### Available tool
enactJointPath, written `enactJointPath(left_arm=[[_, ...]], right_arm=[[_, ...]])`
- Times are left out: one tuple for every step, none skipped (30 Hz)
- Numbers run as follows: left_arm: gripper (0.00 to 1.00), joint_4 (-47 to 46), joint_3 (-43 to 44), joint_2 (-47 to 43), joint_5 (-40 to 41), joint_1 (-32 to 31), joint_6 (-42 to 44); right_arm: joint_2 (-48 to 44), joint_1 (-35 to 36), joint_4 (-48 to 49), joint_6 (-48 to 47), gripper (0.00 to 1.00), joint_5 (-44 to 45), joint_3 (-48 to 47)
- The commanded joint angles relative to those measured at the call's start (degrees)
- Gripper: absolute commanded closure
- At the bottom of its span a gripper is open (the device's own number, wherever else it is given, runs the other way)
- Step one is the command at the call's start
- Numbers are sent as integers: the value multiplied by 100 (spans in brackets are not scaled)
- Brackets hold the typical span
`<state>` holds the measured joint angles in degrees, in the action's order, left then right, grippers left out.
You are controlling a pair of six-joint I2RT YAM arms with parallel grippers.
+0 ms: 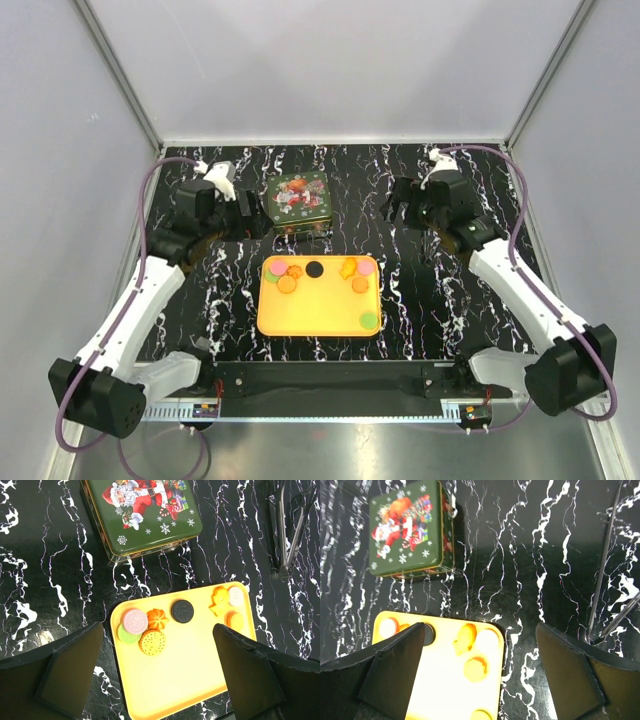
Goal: Pack the cookies
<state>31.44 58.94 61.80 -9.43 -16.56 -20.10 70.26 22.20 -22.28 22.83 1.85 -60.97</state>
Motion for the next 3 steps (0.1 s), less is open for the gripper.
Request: enactJointPath(left_arm=[[1, -288, -58, -168, -173, -5, 120], [1, -288, -66, -177, -182, -5, 120], [1, -322, -84, -195, -182, -5, 120]], right_arm=[[-363, 39, 286, 72, 0, 149, 41], [-381, 39, 295, 90, 0, 114, 50], [-399, 39, 321, 107, 0, 97, 50]])
